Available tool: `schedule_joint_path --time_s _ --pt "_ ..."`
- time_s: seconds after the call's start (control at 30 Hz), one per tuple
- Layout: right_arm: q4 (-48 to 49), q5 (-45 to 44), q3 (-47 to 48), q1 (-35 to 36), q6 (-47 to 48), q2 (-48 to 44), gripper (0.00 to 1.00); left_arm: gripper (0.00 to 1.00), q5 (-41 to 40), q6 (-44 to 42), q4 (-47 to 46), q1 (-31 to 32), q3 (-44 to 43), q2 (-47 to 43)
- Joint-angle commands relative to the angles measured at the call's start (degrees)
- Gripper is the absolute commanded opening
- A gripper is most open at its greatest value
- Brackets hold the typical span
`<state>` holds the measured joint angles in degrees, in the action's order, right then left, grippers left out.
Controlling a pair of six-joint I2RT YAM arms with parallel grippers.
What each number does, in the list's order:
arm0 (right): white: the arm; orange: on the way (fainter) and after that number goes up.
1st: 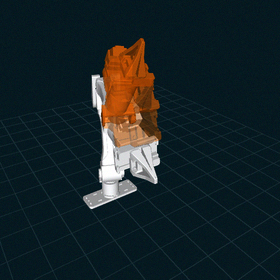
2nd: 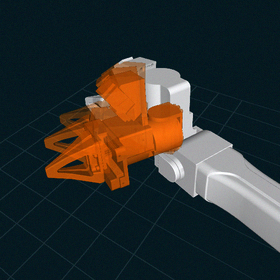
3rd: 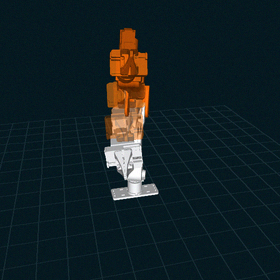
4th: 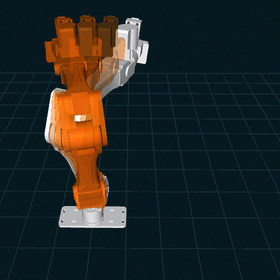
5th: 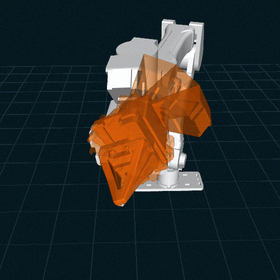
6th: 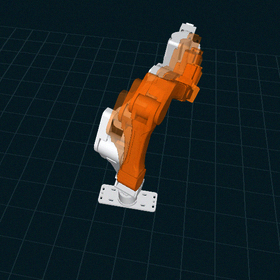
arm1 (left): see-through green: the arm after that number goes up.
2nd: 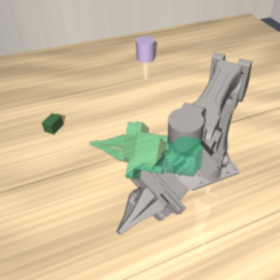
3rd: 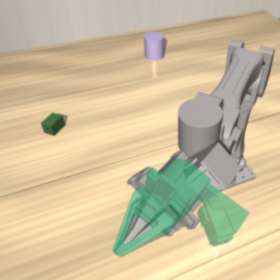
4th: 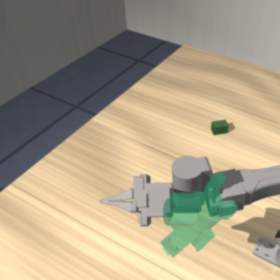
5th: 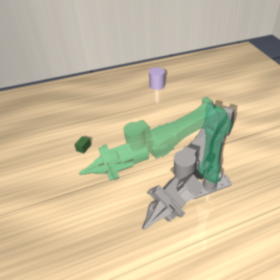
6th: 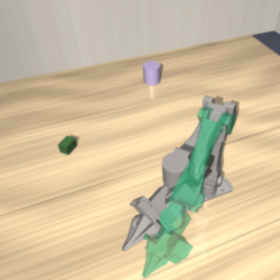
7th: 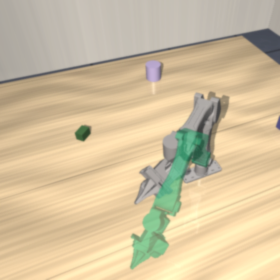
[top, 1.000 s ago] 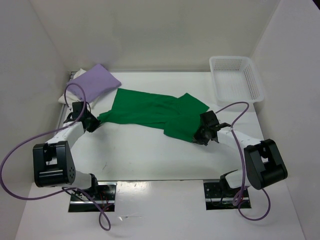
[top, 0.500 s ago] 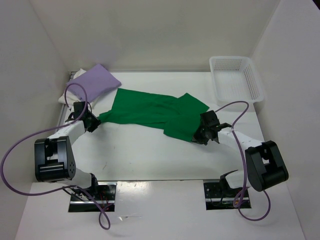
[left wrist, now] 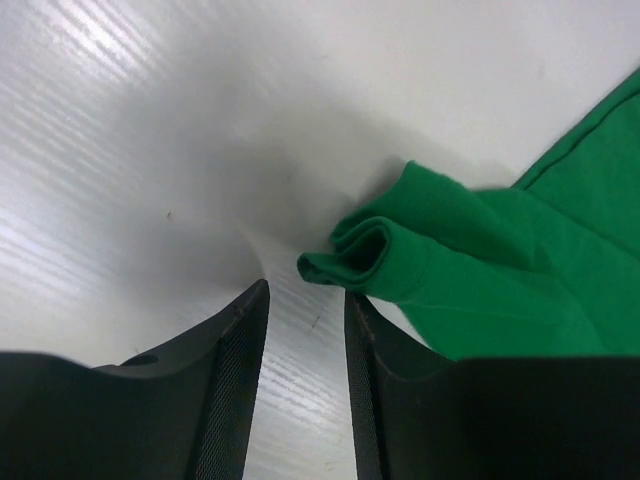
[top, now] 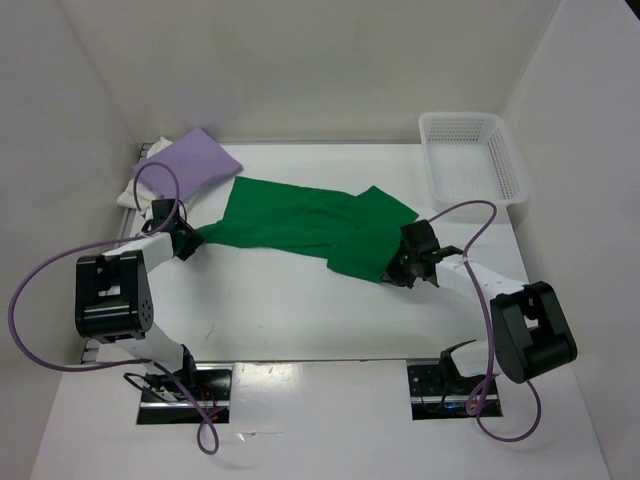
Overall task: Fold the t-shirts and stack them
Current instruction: Flatten out the tshirt
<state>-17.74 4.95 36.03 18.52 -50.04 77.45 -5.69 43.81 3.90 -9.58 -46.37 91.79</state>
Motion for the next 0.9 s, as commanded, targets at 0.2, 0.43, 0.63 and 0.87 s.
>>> schedule_joint_path --time_s 0.2,0.43,0.63,0.87 --pt "2.8 0.3 -0.1 0.6 0.6 -0.2 0.07 0.45 -0.3 1.2 -6.6 -0.3 -1.3 -1.4" --pt "3.3 0.9 -0.6 0.6 0.6 0.3 0.07 0.44 0.0 1.9 -6.0 -0.3 -5.0 3.7" --pt "3.3 0.9 -0.6 0.6 0.6 0.3 0.07 0.39 0.1 2.4 -5.3 -0.3 -6.9 5.9" --pt "2.8 0.9 -0.6 0.6 0.6 -1.3 0.07 0.29 -0.5 3.5 -5.3 -0.3 -8.0 7.5"
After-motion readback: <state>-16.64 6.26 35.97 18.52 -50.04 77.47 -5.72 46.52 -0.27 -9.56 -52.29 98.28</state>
